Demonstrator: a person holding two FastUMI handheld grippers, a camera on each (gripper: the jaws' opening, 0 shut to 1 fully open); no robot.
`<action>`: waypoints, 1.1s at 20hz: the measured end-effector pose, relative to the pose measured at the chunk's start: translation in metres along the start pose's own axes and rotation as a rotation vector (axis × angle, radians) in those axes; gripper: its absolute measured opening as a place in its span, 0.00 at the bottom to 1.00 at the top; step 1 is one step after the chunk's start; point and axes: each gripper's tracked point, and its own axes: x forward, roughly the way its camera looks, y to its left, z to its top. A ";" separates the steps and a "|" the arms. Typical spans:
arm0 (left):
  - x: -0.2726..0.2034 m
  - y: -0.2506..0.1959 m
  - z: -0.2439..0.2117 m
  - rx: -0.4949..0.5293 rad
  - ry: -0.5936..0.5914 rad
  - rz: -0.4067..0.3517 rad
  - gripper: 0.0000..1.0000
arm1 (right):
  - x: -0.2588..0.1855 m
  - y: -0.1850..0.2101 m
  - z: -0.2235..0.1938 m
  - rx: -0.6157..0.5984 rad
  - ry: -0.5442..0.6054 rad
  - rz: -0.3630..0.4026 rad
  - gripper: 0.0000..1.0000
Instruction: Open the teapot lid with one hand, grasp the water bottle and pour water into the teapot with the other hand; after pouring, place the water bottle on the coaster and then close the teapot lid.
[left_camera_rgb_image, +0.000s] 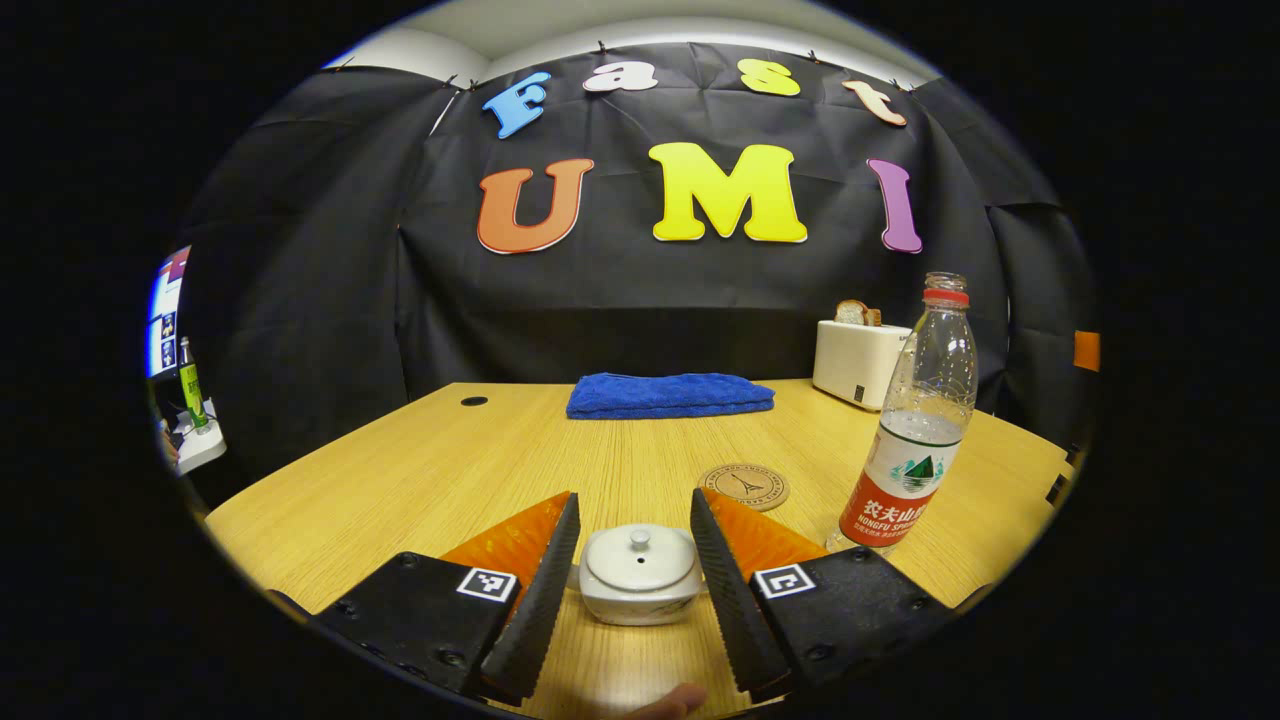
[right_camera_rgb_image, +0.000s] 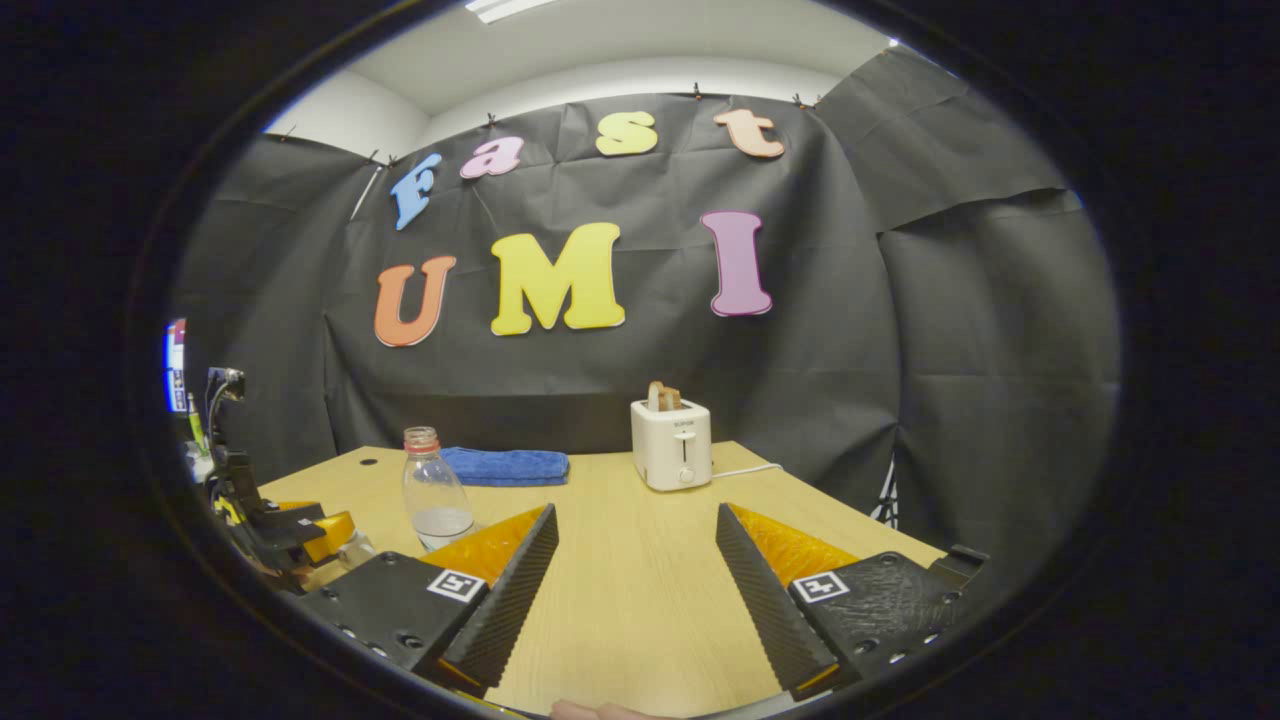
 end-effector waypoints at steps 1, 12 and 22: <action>0.001 0.000 0.000 -0.007 -0.004 -0.011 0.69 | 0.000 -0.001 0.000 0.004 0.003 -0.001 0.95; 0.003 -0.002 0.002 0.100 -0.024 -0.001 0.07 | 0.004 0.010 -0.015 0.030 0.052 0.036 0.94; -0.011 0.005 0.046 0.077 -0.058 -0.008 0.03 | 0.017 0.056 -0.050 0.037 0.139 0.165 0.96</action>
